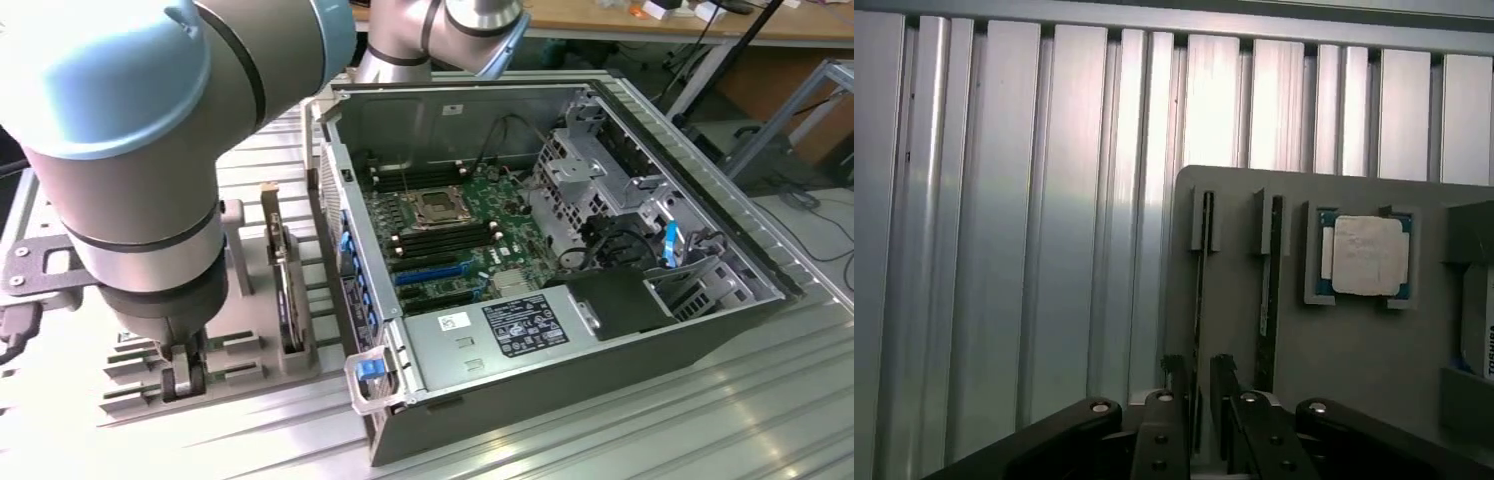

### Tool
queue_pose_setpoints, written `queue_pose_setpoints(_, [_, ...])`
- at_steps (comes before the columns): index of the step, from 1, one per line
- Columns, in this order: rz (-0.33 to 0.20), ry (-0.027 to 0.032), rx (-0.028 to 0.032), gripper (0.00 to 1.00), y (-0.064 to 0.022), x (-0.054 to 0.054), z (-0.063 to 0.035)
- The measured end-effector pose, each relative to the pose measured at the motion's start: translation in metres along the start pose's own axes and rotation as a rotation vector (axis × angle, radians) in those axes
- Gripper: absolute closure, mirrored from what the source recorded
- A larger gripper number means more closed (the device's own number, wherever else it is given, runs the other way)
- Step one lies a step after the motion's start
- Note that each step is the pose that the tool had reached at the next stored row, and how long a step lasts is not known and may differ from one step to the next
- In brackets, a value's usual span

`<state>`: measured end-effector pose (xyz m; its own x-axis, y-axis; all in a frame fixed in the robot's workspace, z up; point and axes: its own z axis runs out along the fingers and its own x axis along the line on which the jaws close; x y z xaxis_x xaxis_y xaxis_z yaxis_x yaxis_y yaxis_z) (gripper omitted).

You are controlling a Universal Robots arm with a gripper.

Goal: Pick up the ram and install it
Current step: 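Pick up the ram and move it above insertion slot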

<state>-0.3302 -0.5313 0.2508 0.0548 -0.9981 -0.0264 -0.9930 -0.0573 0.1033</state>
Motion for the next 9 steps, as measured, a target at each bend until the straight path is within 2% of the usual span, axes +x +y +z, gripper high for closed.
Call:
queue_pose_setpoints(4, [0.048, -0.0050, 0.0015, 0.76, -0.0009, 0.001, 0.0085])
queue_pose_setpoints(6, [0.050, -0.0052, 0.0018, 0.76, -0.0015, 0.000, 0.0132])
queue_pose_setpoints(8, [0.046, -0.0034, 0.0024, 0.76, -0.0021, -0.001, 0.0187])
queue_pose_setpoints(9, [0.033, 0.0014, 0.0021, 0.76, -0.0024, -0.002, 0.0216])
